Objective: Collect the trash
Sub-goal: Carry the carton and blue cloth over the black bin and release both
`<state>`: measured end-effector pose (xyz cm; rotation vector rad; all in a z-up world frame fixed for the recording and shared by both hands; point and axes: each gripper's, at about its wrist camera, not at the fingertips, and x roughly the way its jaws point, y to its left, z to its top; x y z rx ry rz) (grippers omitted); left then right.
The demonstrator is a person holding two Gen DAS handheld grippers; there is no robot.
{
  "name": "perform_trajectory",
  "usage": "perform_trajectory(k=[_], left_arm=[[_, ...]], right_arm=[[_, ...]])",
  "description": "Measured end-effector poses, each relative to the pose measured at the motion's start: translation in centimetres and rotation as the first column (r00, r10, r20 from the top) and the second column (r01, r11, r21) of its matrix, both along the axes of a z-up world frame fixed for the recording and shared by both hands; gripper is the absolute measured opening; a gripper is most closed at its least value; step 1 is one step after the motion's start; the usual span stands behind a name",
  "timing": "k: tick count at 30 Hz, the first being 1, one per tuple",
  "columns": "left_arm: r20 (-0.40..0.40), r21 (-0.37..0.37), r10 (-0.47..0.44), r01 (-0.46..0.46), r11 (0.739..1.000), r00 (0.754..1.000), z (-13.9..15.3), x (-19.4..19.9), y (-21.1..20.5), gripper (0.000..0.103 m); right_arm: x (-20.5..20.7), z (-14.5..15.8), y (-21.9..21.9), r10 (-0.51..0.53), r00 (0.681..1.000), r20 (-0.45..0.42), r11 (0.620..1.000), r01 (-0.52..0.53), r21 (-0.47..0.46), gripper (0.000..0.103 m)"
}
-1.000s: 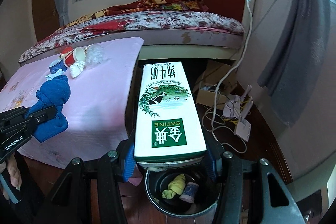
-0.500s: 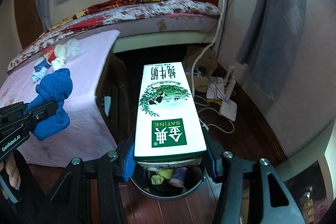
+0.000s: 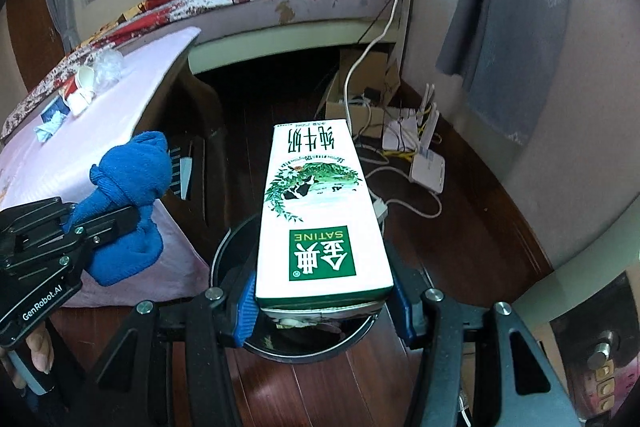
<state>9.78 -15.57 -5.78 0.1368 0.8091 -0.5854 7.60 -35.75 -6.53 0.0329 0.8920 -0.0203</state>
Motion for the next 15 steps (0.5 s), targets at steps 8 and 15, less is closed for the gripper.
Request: perform_trajectory(k=[8,15], left_arm=[[-0.07,0.027,-0.032,0.034,0.999,0.997,-3.1,1.2,-1.3,0.01],[-0.146,0.041,-0.065,0.072,0.997,0.987,-5.6,2.3,-2.2,0.011]], right_arm=[[1.1,-3.6,0.2,0.046,0.995,-0.091,0.999,-0.046,-0.007,0.056],[2.3,-6.3,0.3,0.085,0.984,-0.159,0.996,-0.085,0.007,0.057]])
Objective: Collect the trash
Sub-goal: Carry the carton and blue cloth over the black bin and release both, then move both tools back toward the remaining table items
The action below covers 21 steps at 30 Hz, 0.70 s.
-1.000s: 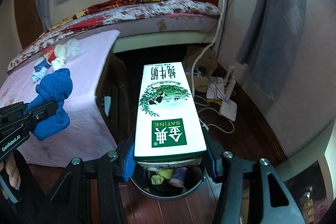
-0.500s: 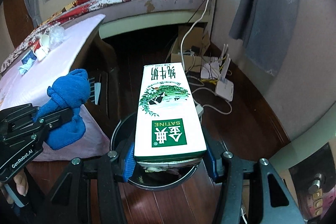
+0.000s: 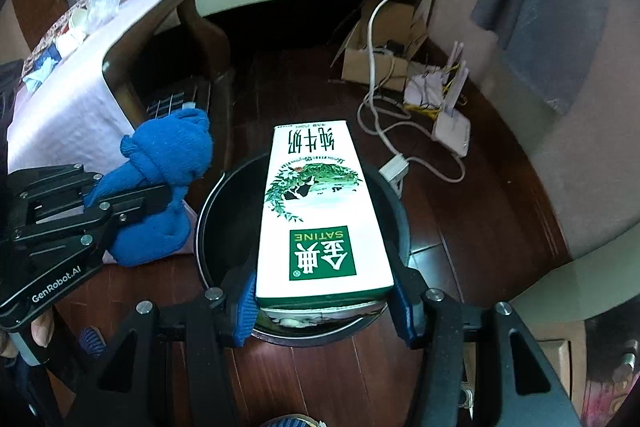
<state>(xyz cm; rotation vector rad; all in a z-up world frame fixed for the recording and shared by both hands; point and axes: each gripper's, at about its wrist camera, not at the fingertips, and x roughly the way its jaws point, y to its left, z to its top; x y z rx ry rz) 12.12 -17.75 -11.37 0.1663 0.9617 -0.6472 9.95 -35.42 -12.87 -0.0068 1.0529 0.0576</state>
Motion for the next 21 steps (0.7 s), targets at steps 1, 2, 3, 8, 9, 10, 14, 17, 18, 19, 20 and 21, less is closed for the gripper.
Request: perform_trajectory(k=[1,2,3,8,9,10,14,17,18,19,20,21], left_arm=[[-0.017,-0.001,-0.008,0.008,1.0,1.0,-0.3,0.5,-0.2,0.012],[-0.039,-0.002,-0.009,0.009,1.0,0.999,-0.7,0.7,-0.3,0.019],[-0.053,-0.001,0.0,0.0,1.0,0.999,-1.0,0.9,-0.2,0.042],[-0.016,0.023,0.107,-0.106,0.994,0.994,-1.1,0.9,1.6,0.094],[-0.011,0.035,0.122,-0.121,0.992,0.992,-1.2,0.9,1.9,0.095],[-0.01,0.043,0.129,-0.128,0.991,0.992,-1.3,0.9,2.0,0.096],[0.01,0.054,0.15,-0.151,0.987,0.989,-1.2,0.9,2.7,0.096],[0.023,0.052,0.153,-0.154,0.987,0.988,-0.9,0.7,3.0,0.096],[0.028,0.051,0.152,-0.153,0.987,0.988,-0.7,0.5,3.0,0.096],[0.03,0.052,0.152,-0.153,0.987,0.988,-0.8,0.9,3.0,0.096],[0.033,0.052,0.152,-0.154,0.987,0.988,-0.7,0.9,3.0,0.096],[0.036,0.051,0.154,-0.155,0.987,0.987,-0.5,0.8,3.0,0.096]], right_arm=[[0.3,-0.4,-0.1,0.004,1.0,-0.011,1.0,-0.004,0.006,0.058],[0.6,-0.9,-0.3,0.008,0.999,-0.032,1.0,-0.008,0.012,0.062],[0.8,-1.3,-0.4,0.002,0.999,-0.05,1.0,-0.002,0.004,0.082],[1.3,-2.4,-2.7,-0.113,0.989,-0.099,0.992,0.108,-0.058,0.103],[1.4,-2.5,-3.1,-0.129,0.986,-0.104,0.991,0.123,-0.058,0.103],[1.4,-2.4,-3.4,-0.141,0.985,-0.102,0.989,0.136,-0.055,0.103],[1.4,-1.9,-3.2,-0.145,0.985,-0.091,0.989,0.141,-0.051,0.103],[1.6,-1.6,-2.7,-0.131,0.988,-0.081,0.99,0.126,-0.069,0.103],[1.6,-1.5,-2.6,-0.129,0.988,-0.079,0.99,0.124,-0.068,0.103],[1.5,-1.5,-2.5,-0.129,0.989,-0.078,0.99,0.124,-0.07,0.103],[1.6,-1.3,-2.5,-0.13,0.989,-0.073,0.99,0.124,-0.072,0.103],[1.6,-1.2,-2.5,-0.13,0.989,-0.07,0.99,0.126,-0.07,0.103]])
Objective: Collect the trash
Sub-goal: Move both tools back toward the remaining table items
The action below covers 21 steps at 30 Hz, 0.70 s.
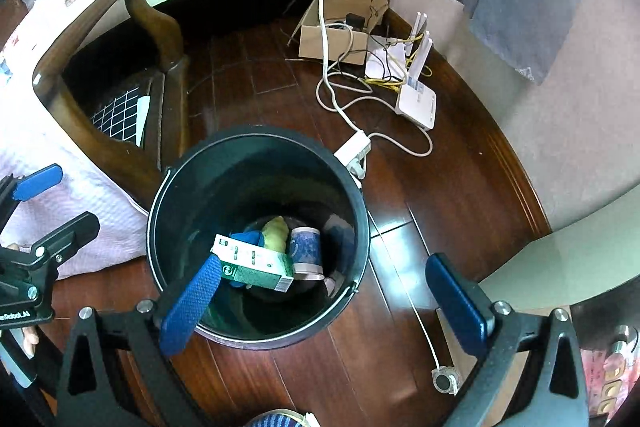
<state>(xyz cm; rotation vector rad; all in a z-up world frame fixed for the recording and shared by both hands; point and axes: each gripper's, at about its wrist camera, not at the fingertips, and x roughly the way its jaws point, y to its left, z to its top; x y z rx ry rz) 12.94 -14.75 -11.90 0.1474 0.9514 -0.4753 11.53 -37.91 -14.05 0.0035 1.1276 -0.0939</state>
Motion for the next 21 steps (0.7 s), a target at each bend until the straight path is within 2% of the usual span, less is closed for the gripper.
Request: perform_trajectory(k=[7,21], left_arm=[[0.015,-0.001,0.016,-0.016,1.0,1.0,1.1,-0.2,0.5,0.097],[0.11,-0.038,0.08,-0.077,0.996,0.991,6.2,-1.8,3.4,0.097]], right_arm=[[-0.1,1.0,0.5,0.004,1.0,0.025,1.0,-0.004,0.007,0.103],[0.5,5.2,3.2,0.054,0.991,0.12,0.998,-0.056,0.012,0.103]])
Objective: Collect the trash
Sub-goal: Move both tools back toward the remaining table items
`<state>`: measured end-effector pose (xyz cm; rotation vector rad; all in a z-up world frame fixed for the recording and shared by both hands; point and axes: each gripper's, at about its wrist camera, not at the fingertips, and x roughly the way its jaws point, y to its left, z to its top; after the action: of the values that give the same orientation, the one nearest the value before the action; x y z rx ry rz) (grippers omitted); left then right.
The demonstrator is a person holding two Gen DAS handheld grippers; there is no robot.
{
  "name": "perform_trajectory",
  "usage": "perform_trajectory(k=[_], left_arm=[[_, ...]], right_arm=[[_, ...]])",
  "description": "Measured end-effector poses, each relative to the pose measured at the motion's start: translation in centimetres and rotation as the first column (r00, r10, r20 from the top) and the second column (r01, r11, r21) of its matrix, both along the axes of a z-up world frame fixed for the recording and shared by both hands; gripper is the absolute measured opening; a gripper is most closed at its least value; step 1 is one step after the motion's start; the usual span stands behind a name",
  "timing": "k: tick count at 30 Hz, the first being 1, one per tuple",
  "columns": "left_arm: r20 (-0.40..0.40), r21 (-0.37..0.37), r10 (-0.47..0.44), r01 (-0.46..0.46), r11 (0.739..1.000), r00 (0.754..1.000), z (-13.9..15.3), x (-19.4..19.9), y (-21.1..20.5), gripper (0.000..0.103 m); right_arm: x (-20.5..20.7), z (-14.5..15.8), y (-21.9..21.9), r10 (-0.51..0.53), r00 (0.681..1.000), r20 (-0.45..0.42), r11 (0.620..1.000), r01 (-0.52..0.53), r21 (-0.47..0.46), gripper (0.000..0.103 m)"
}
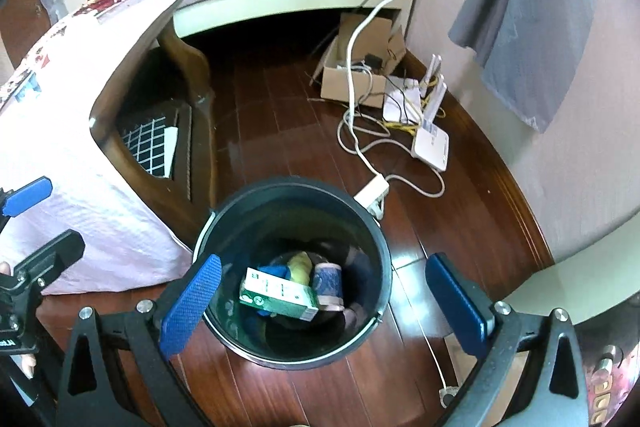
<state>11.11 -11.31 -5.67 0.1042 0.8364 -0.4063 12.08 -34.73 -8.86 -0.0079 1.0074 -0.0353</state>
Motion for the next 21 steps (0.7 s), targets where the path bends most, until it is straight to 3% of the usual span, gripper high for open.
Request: perform_trajectory(k=[10,21], left_arm=[[0.058,0.005,0.082,-0.082,0.997,0.995,2.1,0.1,3.5,0.097],[0.107,-0.014,0.205,-0.205,0.979,0.973,3.9,0.3,10.1,0.097]], right_arm=[[0.6,2.7,3.4,0.058,0.996,0.069,0.998,-0.059,0.013,0.103],[2.2,4.6,9.3,0.159,0.981,0.115,0.987,-0.161,0.014,0.103]])
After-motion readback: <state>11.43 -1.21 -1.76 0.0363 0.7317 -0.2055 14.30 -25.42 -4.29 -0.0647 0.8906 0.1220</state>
